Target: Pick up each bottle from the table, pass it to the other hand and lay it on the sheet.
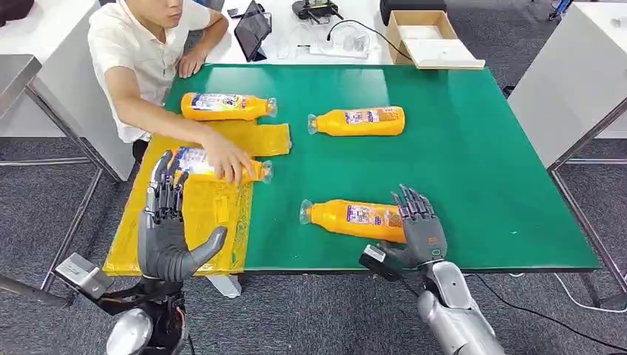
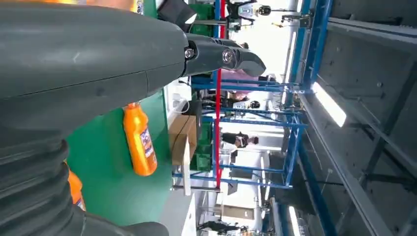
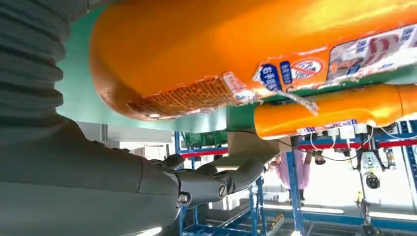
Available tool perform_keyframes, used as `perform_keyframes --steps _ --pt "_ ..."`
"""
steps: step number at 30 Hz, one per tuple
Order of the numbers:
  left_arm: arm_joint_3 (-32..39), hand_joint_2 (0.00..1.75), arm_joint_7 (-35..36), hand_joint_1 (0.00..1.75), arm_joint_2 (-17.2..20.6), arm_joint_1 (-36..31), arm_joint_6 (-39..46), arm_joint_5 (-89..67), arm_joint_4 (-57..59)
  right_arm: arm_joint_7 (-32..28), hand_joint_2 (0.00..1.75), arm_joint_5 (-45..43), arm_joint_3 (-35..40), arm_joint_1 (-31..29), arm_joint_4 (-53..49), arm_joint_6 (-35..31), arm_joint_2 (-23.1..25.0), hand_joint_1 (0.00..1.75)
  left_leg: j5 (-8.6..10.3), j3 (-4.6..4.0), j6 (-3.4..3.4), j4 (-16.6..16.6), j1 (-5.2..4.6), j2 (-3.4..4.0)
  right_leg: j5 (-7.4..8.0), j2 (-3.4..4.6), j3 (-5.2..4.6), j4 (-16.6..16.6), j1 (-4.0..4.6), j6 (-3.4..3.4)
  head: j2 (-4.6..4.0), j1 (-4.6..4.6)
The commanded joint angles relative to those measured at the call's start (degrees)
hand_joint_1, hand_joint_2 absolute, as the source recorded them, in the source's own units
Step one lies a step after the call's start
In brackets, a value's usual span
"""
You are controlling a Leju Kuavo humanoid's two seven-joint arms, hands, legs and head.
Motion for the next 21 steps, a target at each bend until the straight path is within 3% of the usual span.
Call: perform_keyframes --steps 1,9,14,17,18,19,21 --pt "-0.1 1.75 -0.1 0.00 -0.1 -0.7 -0.5 0.6 1.6 2.8 1.75 -1.2 -1.2 -6.3 9.5 8.5 0.0 0.00 -0.07 0.15 -0.08 0.0 0.02 0.18 -0.02 0.10 0.12 0.0 0.04 -0.09 0.02 0.00" --pt "-1.8 1.75 0.3 0.00 0.0 -3.1 -2.3 1.7 3.9 1.9 1.75 -5.7 -3.1 -11.5 18.7 15.8 0.1 0.00 -0.04 0.26 -0.12 0.0 0.01 0.14 -0.03 -0.03 0.23 -0.1 0.04 -0.13 0.02 0.00" --pt "-1.9 1.75 0.3 0.00 0.1 -3.4 -2.4 1.7 4.1 1.9 1.75 -6.2 -3.4 -11.8 19.3 16.7 0.2 0.00 -0.02 0.26 -0.08 0.0 0.01 0.09 -0.03 -0.05 0.22 -0.1 0.04 -0.09 0.02 0.00" --pt "-3.0 1.75 0.6 0.00 0.1 -4.6 -3.0 2.2 5.2 4.1 1.75 -7.5 -3.3 -13.0 22.6 24.8 -0.7 0.03 -0.02 0.27 -0.05 0.0 -0.01 0.08 -0.02 -0.05 0.23 -0.1 0.02 -0.07 0.00 0.00" --pt "-3.3 1.75 0.7 0.00 0.1 -5.1 -3.2 2.4 5.7 4.4 1.75 -7.0 -2.7 -13.2 23.4 25.7 -1.1 0.54 -0.03 0.35 -0.10 0.0 0.03 0.04 -0.05 -0.13 0.34 -0.1 0.06 -0.12 0.02 0.00" --pt "-3.4 1.75 0.7 0.00 0.1 -5.4 -3.3 2.4 5.8 4.1 1.75 -6.8 -2.5 -13.2 23.7 26.0 -1.3 1.47 -0.01 0.32 -0.07 0.0 0.02 0.03 -0.03 -0.12 0.30 -0.1 0.05 -0.09 0.00 0.00" --pt "-3.8 1.75 0.8 0.00 0.1 -5.7 -3.6 2.6 6.0 3.0 1.75 -7.2 -2.7 -13.5 24.0 26.3 -1.2 1.71 -0.01 0.48 -0.10 -0.1 0.04 0.08 -0.04 -0.14 0.46 -0.1 0.08 -0.12 0.02 0.00"
